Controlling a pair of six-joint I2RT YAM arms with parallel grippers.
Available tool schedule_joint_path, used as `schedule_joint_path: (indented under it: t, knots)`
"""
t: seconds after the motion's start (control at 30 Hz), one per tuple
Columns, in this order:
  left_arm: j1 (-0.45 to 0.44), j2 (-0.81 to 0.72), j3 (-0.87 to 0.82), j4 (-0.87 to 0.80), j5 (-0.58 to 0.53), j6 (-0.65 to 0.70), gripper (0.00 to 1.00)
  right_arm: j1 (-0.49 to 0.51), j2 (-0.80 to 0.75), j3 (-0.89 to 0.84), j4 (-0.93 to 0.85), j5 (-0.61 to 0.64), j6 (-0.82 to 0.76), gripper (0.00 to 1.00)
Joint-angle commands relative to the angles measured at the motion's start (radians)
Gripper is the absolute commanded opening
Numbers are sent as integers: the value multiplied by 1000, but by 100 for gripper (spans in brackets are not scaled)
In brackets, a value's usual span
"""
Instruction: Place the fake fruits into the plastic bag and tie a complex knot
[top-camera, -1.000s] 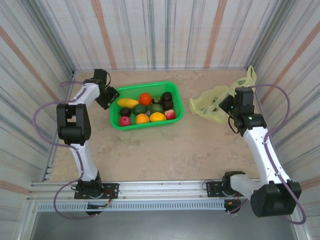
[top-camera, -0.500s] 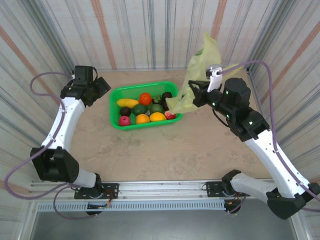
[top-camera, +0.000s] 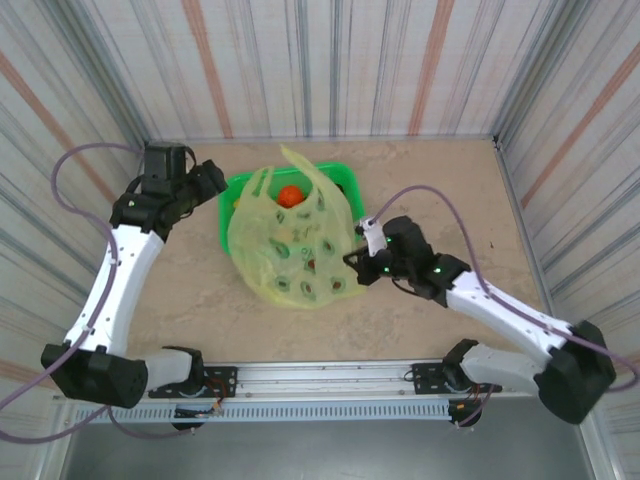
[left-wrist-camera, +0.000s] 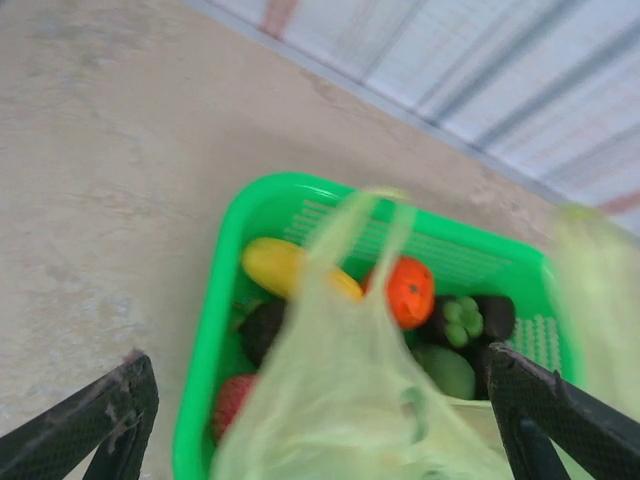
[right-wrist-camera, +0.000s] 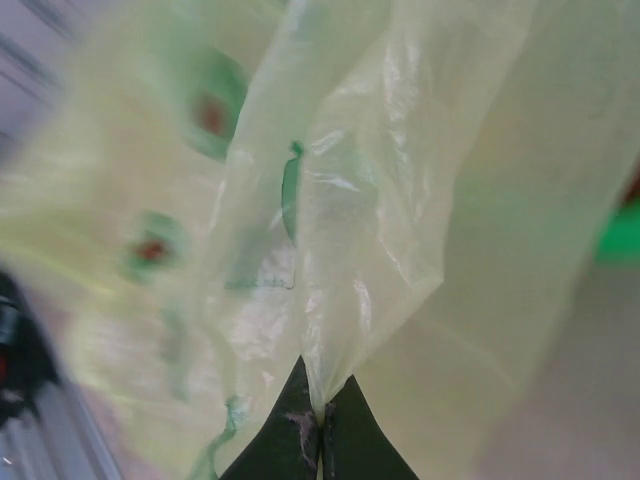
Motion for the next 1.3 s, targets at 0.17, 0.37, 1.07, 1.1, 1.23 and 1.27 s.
schedule_joint_path:
  t: [0.17, 0.37, 1.07, 1.1, 1.23, 1.27]
  knots:
    - [-28, -37, -111, -9, 106, 107, 88, 2, 186, 94, -231, 161, 53, 0]
    - [-28, 82, 9, -82, 187, 63, 89, 14, 157, 64, -256, 256, 46, 0]
    - [-178, 611, 573, -472, 7, 31, 67, 31, 84, 23, -206, 416, 39, 0]
    - [-178, 622, 580, -470, 10, 26, 65, 31, 82, 22, -207, 419, 39, 0]
    - [-177, 677, 614, -462, 4, 14, 55, 30, 70, 17, -204, 425, 44, 0]
    - [-174, 689, 621, -457, 16, 13, 49, 31, 67, 15, -201, 425, 46, 0]
